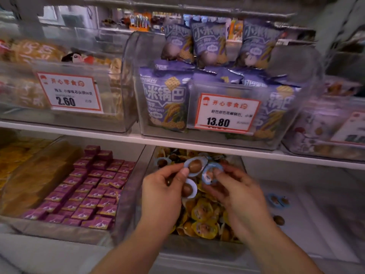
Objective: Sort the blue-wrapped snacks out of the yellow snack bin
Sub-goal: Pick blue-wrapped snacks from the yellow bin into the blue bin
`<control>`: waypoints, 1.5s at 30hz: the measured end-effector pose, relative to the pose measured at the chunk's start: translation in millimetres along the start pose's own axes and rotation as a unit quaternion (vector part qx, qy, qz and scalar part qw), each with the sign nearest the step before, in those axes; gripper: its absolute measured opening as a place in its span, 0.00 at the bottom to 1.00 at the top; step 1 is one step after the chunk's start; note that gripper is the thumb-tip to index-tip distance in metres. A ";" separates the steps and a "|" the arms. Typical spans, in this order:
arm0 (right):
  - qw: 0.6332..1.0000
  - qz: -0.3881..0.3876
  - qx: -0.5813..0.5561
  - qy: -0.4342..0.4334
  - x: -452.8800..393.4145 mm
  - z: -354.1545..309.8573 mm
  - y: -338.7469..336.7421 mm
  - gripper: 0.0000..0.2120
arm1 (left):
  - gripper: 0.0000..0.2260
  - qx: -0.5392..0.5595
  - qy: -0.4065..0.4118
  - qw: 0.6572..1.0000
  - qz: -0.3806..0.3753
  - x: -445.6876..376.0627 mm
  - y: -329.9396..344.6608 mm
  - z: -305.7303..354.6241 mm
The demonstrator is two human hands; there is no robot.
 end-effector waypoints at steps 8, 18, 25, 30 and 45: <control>0.933 -0.010 -0.275 0.231 27.2 -11.4 -22.3 0.18 | 0.10 -0.145 0.205 0.965 -0.077 23.1 64.6 15.1; 0.988 0.019 -0.137 0.068 13.1 -24.6 -70.7 0.10 | 0.15 -0.199 0.331 0.909 -0.160 51.4 100.1 26.9; 0.980 0.114 0.162 -0.006 -22.3 -39.9 -130.9 0.06 | 0.17 -0.136 0.248 0.915 -0.289 60.7 96.1 25.3; 0.960 0.046 0.261 0.094 -44.2 -36.4 -170.3 0.14 | 0.13 -0.217 0.253 0.922 -0.198 25.7 57.9 5.5; 0.766 -0.157 0.496 -0.377 0.7 -19.1 -51.4 0.10 | 0.14 -0.528 0.253 0.796 -0.152 -10.1 -82.9 -30.0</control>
Point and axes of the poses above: each hand's wrist, its own x-axis away from the middle knuckle, its own y-axis out of the palm, z = x × y, the point moved 1 cm from there along -x, towards the middle knuckle, and after that the axes turned 6 degrees about -x, right-handed, at the moved point
